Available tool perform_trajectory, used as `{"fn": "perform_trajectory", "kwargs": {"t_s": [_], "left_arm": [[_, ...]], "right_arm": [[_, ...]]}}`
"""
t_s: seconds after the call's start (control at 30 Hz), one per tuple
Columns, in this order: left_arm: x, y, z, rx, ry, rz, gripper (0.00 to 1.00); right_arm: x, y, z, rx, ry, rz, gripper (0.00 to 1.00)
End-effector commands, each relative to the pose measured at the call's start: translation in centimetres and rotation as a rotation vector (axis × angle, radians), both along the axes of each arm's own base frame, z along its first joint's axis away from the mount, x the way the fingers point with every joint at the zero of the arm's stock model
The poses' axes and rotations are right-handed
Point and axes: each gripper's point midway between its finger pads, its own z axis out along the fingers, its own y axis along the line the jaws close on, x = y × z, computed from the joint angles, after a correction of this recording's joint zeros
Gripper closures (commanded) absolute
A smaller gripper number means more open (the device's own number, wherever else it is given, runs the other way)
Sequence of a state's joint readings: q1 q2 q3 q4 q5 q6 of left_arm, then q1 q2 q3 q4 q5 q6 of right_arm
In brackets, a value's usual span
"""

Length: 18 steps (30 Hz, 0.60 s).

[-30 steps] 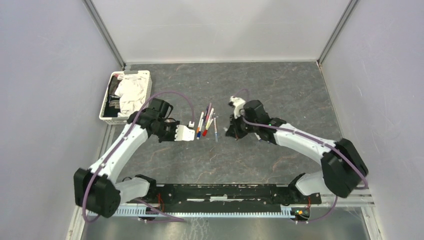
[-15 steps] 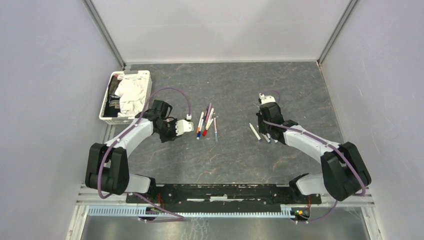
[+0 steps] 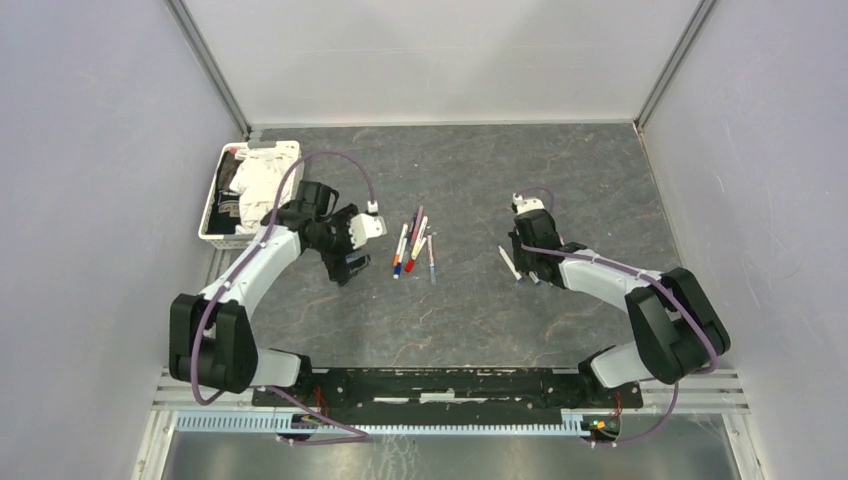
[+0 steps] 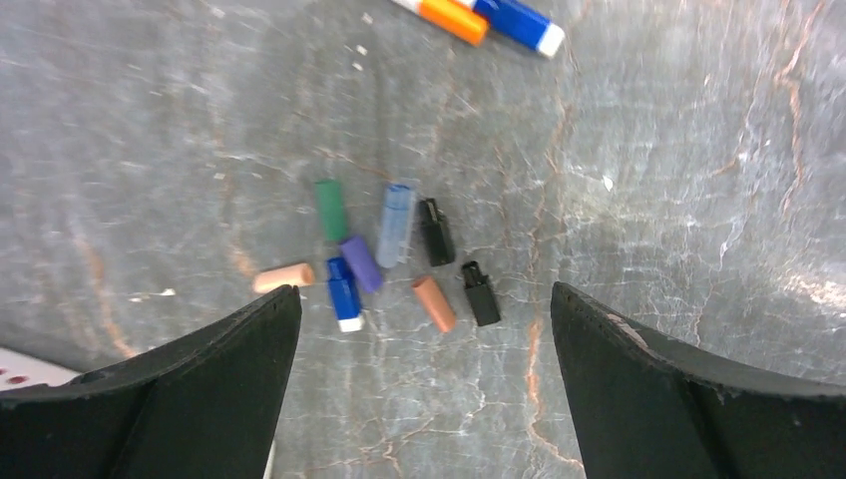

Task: Open the pen caps
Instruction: Place the pen cap at the center of the board, then place the pen at the center of the board.

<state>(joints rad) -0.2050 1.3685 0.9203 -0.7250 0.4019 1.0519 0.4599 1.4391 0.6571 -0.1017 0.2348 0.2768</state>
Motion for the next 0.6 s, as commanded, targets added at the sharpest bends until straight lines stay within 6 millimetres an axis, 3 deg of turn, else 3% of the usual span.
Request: {"fn": "perform_trajectory", "kwargs": {"t_s": [0.0, 0.07, 0.27, 0.5, 0.57], "left_arm": [[0.7, -1.3, 5.3, -0.135, -0.037, 0.043, 0.0], [0.9, -1.2, 6.7, -0.166, -0.048, 0.056, 0.0], [0.7, -1.1, 10.0, -0.254, -0.057, 0.08, 0.0], [0.3, -1.0, 11.4, -0.274, -0.089, 0.076, 0.0], [0.2, -1.0, 11.4, -0.274, -0.09, 0.076, 0.0]], "right_arm": [[0.4, 0.3, -0.6, 0.002, -0.007, 0.021, 1.0], [0.3, 0.4, -1.0, 0.001, 0.002, 0.028, 0.98], [0.1, 0.2, -1.5, -0.008, 0.012, 0.035, 0.8], [-0.1, -0.2, -1.2, -0.017, 0.001, 0.028, 0.61], [-0.2, -0.2, -1.0, -0.017, -0.008, 0.031, 0.59]]}}
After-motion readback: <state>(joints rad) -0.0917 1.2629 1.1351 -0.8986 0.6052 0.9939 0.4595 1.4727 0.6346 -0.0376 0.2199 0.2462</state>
